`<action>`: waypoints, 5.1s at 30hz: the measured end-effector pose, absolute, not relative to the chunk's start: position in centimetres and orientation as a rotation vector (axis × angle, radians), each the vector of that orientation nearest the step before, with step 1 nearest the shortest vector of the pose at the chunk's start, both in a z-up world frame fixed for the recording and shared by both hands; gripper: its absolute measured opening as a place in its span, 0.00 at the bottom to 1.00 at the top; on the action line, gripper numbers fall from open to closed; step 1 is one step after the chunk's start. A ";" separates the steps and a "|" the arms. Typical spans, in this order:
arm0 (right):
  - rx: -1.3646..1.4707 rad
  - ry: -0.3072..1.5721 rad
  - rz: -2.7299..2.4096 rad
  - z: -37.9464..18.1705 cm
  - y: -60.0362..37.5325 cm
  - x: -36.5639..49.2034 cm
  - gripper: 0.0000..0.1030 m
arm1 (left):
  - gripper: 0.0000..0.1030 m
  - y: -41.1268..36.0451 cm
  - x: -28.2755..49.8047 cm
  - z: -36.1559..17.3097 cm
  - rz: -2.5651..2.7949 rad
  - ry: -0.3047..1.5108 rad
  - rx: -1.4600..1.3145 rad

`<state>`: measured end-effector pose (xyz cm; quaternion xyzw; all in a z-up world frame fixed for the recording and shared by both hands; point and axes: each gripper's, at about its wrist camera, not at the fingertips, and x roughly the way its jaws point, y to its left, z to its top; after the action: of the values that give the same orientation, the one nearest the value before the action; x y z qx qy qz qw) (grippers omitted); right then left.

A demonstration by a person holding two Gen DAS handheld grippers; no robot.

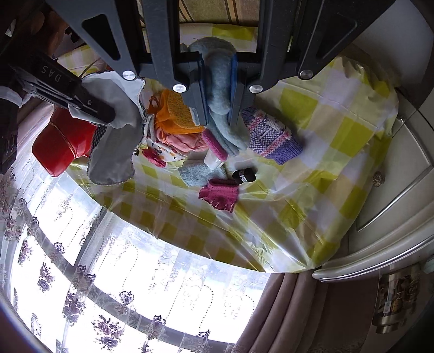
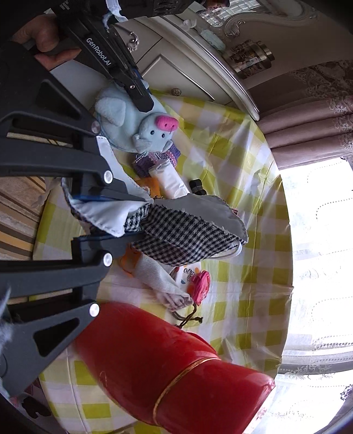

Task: Organize soft objects
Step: 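Carry the plush and checked cloth into the purple box and open both tools, then move both open tools back over the pile on the table, then grasp the white wrapped packet with the left tool while the right tool grasps the orange mesh sponge bag, then carry the white packet and sponge bag into the purple box and open both tools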

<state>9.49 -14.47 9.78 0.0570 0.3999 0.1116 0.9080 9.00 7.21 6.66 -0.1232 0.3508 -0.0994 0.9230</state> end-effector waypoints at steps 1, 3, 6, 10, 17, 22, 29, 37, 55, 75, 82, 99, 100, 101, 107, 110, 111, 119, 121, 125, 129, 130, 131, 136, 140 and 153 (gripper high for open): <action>0.117 0.835 0.230 9.6 -14.9 8.7 0.20 | 0.14 6.9 8.6 6.6 -0.213 0.726 -0.254; 0.115 0.852 0.226 9.2 -15.8 7.2 0.20 | 0.14 6.2 7.8 6.6 -0.244 0.740 -0.262; 0.116 0.874 0.209 8.6 -17.5 5.2 0.20 | 0.14 4.9 6.6 6.7 -0.288 0.756 -0.257; 0.125 0.897 0.159 8.2 -20.7 2.5 0.20 | 0.14 2.4 5.3 6.8 -0.379 0.786 -0.263; 0.129 0.906 0.002 8.4 -27.3 -2.0 0.20 | 0.14 -4.2 3.5 6.9 -0.572 0.841 -0.255; 0.172 0.919 -0.129 8.4 -32.9 -5.2 0.20 | 0.14 -10.0 2.2 6.6 -0.729 0.890 -0.249; 0.224 0.959 -0.367 7.1 -40.7 -8.8 0.22 | 0.14 -17.9 0.2 6.5 -0.909 0.940 -0.190; 0.291 1.004 -0.532 5.5 -45.9 -10.4 0.53 | 0.48 -23.8 -0.3 6.0 -1.003 0.998 -0.163; 0.071 1.055 -0.402 4.6 -38.5 -7.2 0.68 | 0.63 -19.6 0.9 4.5 -0.670 0.939 0.004; -0.006 0.990 -0.018 5.5 -25.2 -2.1 0.82 | 0.64 -5.9 5.4 3.6 -0.358 0.916 -0.009; -0.004 0.994 0.092 5.1 -21.4 0.1 0.82 | 0.57 -1.1 7.3 3.2 -0.280 0.906 -0.094; 0.093 1.018 0.179 2.7 -15.3 9.4 0.82 | 0.43 4.3 15.4 3.2 -0.213 0.842 -0.118; 0.110 1.024 0.179 2.5 -15.2 10.0 0.82 | 0.43 4.3 16.2 3.2 -0.214 0.843 -0.109; 0.131 1.031 0.184 2.2 -15.1 10.5 0.82 | 0.43 4.3 17.0 3.2 -0.215 0.846 -0.099; 0.214 1.069 0.195 0.7 -14.5 13.3 0.82 | 0.43 3.9 21.9 2.2 -0.227 0.896 -0.062; 0.219 1.070 0.197 0.1 -13.5 14.3 0.82 | 0.43 3.7 24.1 0.9 -0.229 0.936 -0.053; 0.221 1.074 0.195 0.0 -13.3 14.7 0.82 | 0.43 3.8 24.7 0.4 -0.230 0.950 -0.055; 0.250 1.090 0.195 -1.7 -12.2 16.7 0.82 | 0.33 2.9 26.1 -1.5 -0.289 0.971 -0.028; 0.261 1.084 0.195 -1.9 -12.2 17.0 0.82 | 0.30 2.4 26.0 -1.8 -0.320 0.976 -0.019; 0.265 1.072 0.204 -1.9 -11.6 17.6 0.82 | 0.28 2.3 25.6 -2.0 -0.328 0.962 -0.038; 0.255 1.061 0.212 -1.8 -10.9 17.8 0.74 | 0.28 3.7 25.1 -1.4 -0.316 0.936 -0.103; 0.253 1.059 0.217 -1.8 -10.7 17.8 0.70 | 0.28 4.1 24.8 -1.2 -0.312 0.925 -0.120; 0.253 1.058 0.221 -1.7 -10.5 17.8 0.68 | 0.28 4.4 24.6 -0.9 -0.304 0.914 -0.131; 0.247 1.032 0.258 -1.1 -9.9 17.2 0.44 | 0.28 6.0 23.2 -0.4 -0.263 0.877 -0.191; 0.240 1.009 0.275 -0.2 -9.7 16.5 0.35 | 0.28 6.8 21.8 -0.2 -0.237 0.854 -0.221; 0.243 0.979 0.339 1.5 -10.3 13.0 0.19 | 0.28 7.6 16.3 0.6 -0.209 0.819 -0.270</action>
<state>12.98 -10.29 1.49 0.1157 0.4667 0.1617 0.8618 16.25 7.61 0.62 -0.1306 0.3963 -0.1013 0.9031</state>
